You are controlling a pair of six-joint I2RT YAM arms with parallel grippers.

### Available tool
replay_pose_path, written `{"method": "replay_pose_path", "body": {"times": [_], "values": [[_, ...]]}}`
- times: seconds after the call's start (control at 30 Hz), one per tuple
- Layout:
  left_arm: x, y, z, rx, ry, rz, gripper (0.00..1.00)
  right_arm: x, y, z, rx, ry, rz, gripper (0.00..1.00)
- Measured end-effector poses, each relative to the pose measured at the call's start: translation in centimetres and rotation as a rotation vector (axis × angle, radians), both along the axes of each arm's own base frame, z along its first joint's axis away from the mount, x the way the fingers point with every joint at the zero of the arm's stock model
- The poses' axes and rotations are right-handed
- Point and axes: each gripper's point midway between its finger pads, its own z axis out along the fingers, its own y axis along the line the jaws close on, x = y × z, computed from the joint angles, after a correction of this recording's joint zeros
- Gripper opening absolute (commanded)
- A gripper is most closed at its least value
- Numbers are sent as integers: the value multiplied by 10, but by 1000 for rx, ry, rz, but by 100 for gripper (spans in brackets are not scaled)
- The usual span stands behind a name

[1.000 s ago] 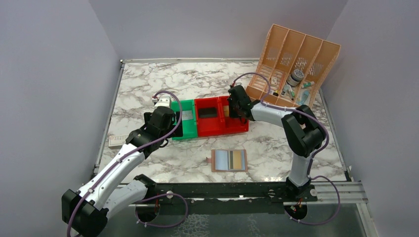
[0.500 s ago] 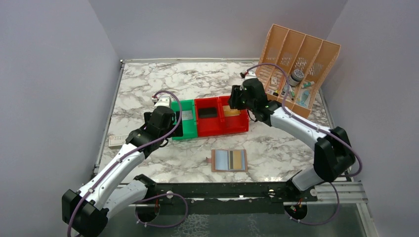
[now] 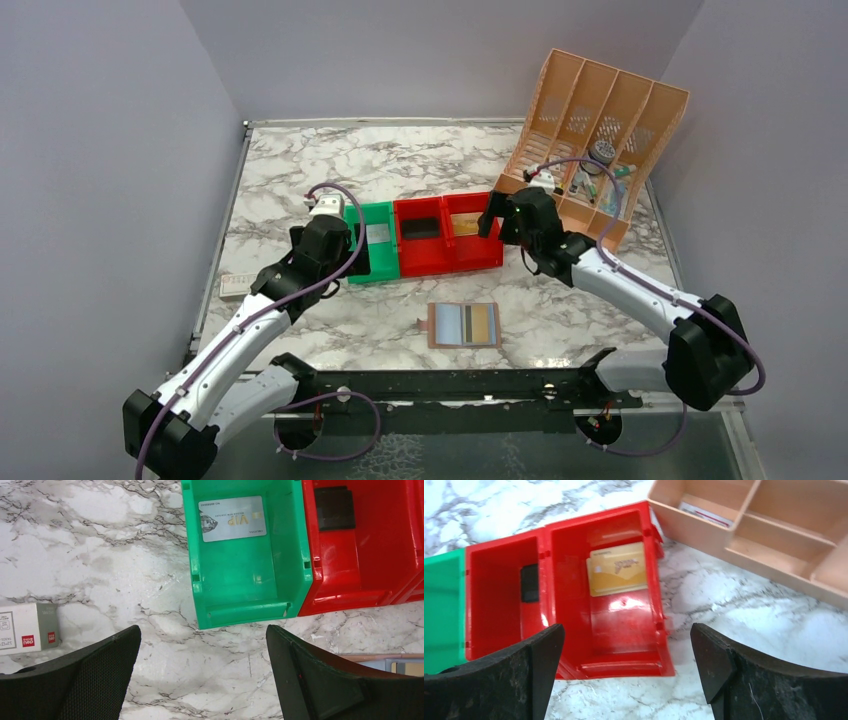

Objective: Take the credit cards out of the card holder

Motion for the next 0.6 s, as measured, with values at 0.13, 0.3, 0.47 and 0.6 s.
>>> {"method": "replay_pose_path", "body": {"times": [0.13, 0.3, 0.47, 0.6], "values": [[0, -5, 0, -25, 5, -13, 99, -12, -8, -2, 11, 28, -24, 89], [-2, -12, 0, -50, 14, -41, 99, -64, -15, -9, 119, 18, 75, 89], [-5, -18, 6, -91, 3, -70, 99, -90, -10, 16, 219, -56, 179, 84], [-4, -40, 31, -247, -74, -118, 93, -97, -1, 17, 227, -38, 251, 79]]}}
